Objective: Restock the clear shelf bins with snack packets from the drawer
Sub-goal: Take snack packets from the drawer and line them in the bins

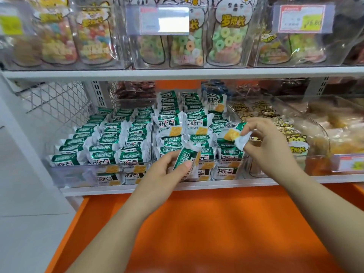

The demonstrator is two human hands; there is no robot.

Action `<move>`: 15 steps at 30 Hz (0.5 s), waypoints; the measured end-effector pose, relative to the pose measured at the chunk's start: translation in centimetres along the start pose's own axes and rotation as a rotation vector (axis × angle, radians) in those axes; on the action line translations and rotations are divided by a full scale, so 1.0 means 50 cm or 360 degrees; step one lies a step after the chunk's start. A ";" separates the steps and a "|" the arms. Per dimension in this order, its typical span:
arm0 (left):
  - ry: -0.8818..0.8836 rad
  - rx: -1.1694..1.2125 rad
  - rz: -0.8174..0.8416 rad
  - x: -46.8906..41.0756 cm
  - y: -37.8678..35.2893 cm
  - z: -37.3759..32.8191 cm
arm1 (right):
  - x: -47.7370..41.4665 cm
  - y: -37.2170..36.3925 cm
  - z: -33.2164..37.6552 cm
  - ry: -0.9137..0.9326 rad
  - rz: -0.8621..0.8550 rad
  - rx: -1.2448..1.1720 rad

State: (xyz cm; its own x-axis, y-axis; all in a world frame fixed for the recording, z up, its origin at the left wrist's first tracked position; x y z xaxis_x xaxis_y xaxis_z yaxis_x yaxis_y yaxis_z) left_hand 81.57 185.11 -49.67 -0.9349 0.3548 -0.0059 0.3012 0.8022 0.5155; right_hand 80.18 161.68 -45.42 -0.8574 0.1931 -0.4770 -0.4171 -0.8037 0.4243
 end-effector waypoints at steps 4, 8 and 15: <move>-0.0012 -0.0016 -0.0010 0.001 0.003 0.006 | 0.006 -0.014 -0.020 -0.0058 0.0124 0.0140; -0.0031 -0.0038 -0.0033 0.002 0.005 0.009 | 0.004 -0.018 -0.023 -0.0048 0.0100 0.0153; -0.0137 -0.0184 -0.0110 -0.041 0.011 -0.046 | -0.048 0.000 -0.030 -0.0147 -0.0127 0.0046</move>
State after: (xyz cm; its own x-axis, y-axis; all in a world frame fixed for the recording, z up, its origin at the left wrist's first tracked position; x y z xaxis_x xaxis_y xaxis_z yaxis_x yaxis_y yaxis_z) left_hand 83.24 183.71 -47.42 -0.9316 0.3446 -0.1154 0.2086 0.7671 0.6066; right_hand 82.69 160.36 -45.45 -0.8449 0.3078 -0.4376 -0.4923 -0.7674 0.4107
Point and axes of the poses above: each hand's wrist, its own x-axis away from the middle knuckle, its own y-axis out of the back of the hand, z = x × y, the point moved 3 cm from there along -x, towards the middle knuckle, and after that the axes turned 14 degrees about -x, right-handed, at the moved point
